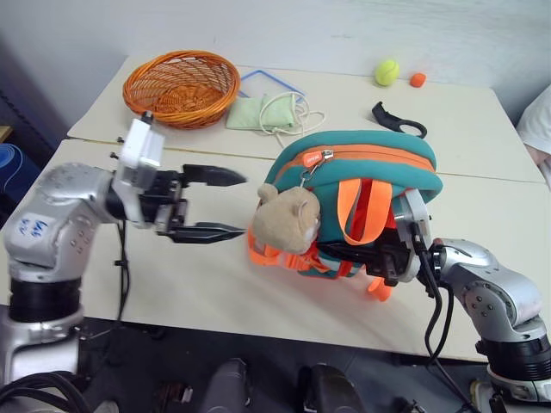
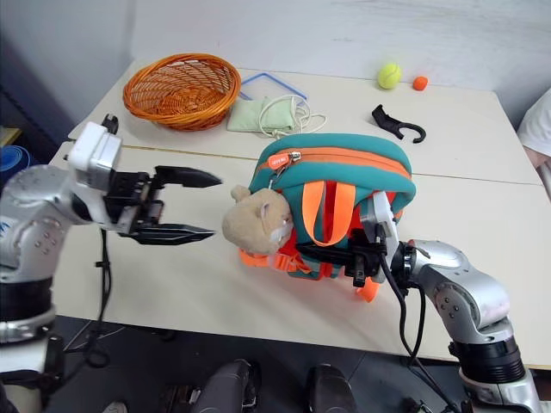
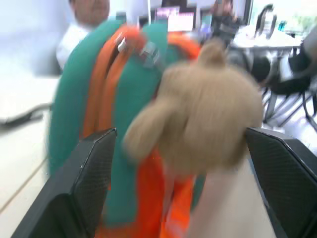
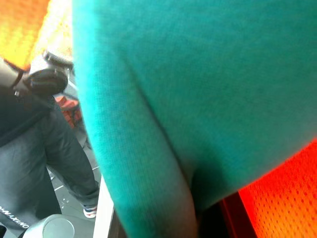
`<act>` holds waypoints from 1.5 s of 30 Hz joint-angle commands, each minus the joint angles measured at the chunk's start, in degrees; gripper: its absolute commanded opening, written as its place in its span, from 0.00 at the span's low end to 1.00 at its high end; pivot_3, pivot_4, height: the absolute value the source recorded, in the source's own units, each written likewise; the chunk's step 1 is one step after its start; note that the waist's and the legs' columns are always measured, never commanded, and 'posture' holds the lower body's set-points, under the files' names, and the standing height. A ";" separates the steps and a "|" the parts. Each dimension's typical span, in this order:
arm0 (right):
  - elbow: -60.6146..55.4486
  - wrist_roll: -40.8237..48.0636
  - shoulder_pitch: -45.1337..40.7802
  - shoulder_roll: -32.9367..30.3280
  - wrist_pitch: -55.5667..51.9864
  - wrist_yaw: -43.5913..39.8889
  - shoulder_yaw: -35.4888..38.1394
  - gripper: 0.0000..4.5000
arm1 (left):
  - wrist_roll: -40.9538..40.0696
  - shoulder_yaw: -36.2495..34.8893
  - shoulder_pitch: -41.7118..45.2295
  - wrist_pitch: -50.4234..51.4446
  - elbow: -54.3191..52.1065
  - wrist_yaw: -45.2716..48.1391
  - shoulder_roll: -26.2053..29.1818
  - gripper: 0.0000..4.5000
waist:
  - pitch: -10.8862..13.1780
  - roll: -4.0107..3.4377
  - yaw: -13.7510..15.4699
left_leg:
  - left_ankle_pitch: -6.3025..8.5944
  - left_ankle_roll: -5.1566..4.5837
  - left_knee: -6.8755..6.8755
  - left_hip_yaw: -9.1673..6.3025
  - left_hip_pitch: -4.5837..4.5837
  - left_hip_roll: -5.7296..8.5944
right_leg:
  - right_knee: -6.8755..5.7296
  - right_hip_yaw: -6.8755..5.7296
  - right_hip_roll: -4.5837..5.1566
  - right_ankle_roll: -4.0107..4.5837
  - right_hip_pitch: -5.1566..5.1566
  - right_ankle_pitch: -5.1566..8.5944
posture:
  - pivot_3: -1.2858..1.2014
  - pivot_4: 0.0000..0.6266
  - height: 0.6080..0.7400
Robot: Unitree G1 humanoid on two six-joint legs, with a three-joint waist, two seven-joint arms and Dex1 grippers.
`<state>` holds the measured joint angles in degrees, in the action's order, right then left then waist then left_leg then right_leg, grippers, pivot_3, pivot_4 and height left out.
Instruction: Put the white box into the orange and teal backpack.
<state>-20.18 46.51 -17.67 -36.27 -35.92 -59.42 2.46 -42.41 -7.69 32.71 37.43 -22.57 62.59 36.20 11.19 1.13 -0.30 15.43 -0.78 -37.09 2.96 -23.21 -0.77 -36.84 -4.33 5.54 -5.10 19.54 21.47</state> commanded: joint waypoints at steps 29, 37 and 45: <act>-0.55 -2.25 2.23 0.77 1.98 -1.01 0.30 0.00 | -5.25 -7.37 3.99 0.42 11.77 -5.46 7.18 0.14 | 0.02 -0.03 0.02 | -0.08 0.11 0.04 0.02 0.05 -0.03 | 0.04 -0.01 -0.08 0.01 0.07 0.00 | 0.52 0.24 1.00; -2.42 -2.25 3.98 1.57 3.34 2.01 1.83 0.00 | 8.75 -3.07 0.96 -8.59 32.17 -4.22 11.48 0.14 | 0.02 -0.03 0.08 | -0.08 0.11 0.04 0.05 0.08 -0.03 | 0.00 0.00 -0.07 0.01 0.09 0.00 | 0.52 0.24 1.00; -4.15 -1.65 5.20 3.26 3.89 4.68 1.62 0.00 | 19.43 6.99 -5.91 -21.49 33.76 -7.08 0.57 0.14 | 0.02 -0.04 0.20 | -0.04 0.06 0.06 0.06 0.05 -0.02 | 0.02 0.03 -0.02 0.01 0.10 0.00 | 0.52 0.24 1.00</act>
<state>-22.34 43.97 -12.76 -33.38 -33.39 -55.36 2.63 -25.91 -0.87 27.54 18.32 9.94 57.64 36.77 11.21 1.09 -0.11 15.40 -0.72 -37.04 3.02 -23.17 -0.80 -36.82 -4.30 5.52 -5.09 19.64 21.47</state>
